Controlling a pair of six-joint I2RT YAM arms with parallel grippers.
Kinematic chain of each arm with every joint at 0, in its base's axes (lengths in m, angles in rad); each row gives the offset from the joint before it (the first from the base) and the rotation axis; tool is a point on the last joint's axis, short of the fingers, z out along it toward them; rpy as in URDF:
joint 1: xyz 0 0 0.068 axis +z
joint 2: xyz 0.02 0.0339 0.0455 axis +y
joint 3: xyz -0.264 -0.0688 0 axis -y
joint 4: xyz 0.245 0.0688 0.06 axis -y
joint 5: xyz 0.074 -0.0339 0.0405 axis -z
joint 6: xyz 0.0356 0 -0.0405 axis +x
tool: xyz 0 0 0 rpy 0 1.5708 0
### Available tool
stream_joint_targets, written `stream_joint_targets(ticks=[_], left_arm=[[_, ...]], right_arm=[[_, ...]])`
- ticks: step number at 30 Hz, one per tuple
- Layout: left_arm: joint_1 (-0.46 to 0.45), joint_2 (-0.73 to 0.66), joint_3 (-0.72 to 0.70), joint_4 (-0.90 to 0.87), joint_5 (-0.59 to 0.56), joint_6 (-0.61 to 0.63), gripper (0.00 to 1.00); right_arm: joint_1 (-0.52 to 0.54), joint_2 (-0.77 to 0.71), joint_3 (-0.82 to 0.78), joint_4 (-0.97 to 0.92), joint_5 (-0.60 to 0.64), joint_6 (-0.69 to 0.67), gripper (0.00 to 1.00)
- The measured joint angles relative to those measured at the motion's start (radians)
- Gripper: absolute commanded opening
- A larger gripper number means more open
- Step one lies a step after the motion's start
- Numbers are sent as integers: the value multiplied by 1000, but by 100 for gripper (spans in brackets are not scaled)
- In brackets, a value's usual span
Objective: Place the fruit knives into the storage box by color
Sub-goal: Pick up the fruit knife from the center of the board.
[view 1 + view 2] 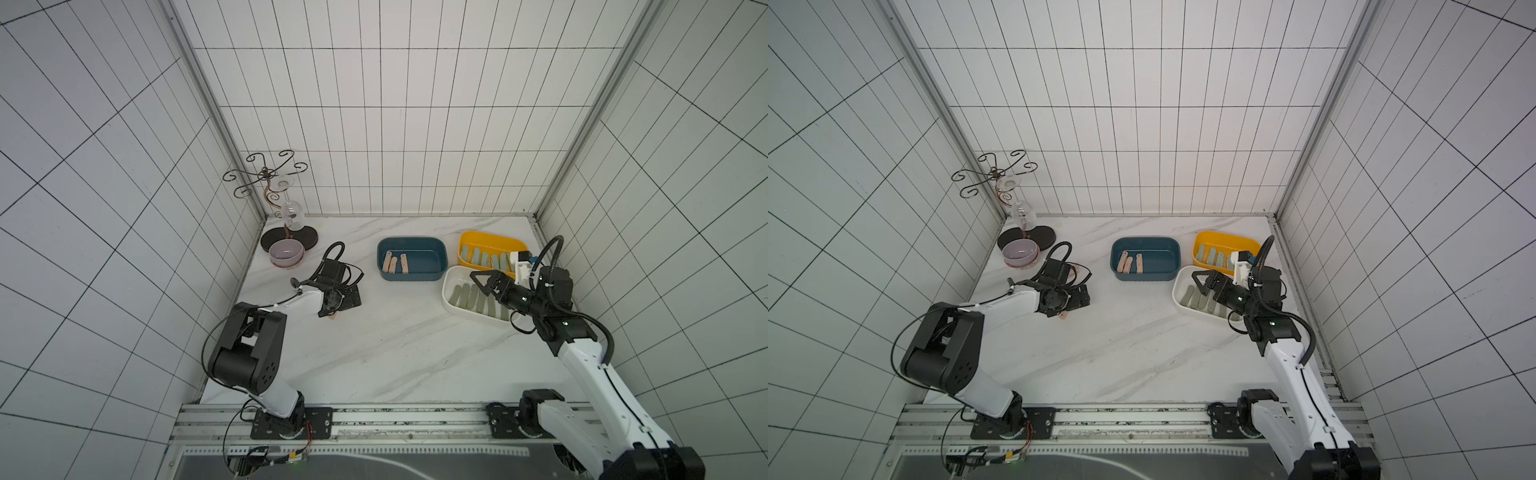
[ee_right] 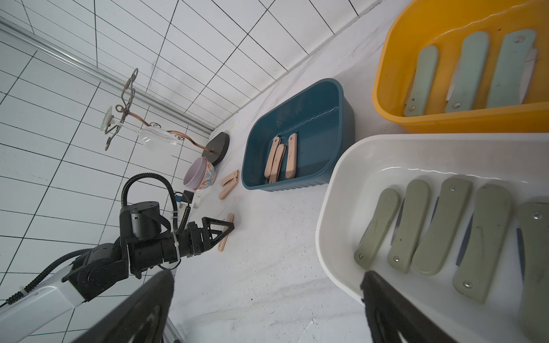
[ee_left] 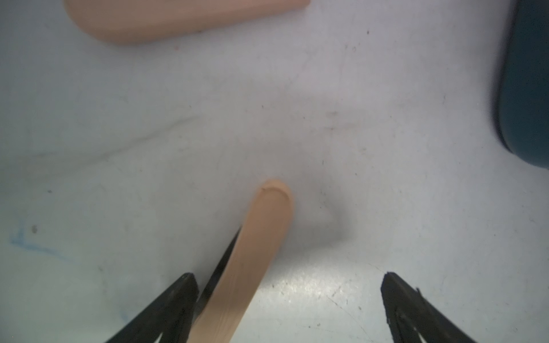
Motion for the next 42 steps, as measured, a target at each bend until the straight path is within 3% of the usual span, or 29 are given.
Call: stream_joint_targets(ticks=[7,12,18,24,33,42], left_arm=[[-103,-16,-5,-28,11,-42,97],[-118,-17,-8,-63,-84,-102,97],[-112,-6,-11,-85,-191,-183,97],[-67,33,22,-85,-225,-204,97],[0,134,138,-79,-218,-167,97],[4,130,142,-77,-172,-128,96]], right_arm=[[0,10,0,2,0,0,100],[0,10,0,3,0,0,100],[0,17,0,5,-1,0,100],[0,18,0,5,-1,0,100],[0,19,0,5,-1,-1,100],[0,33,0,5,-2,-5,100]])
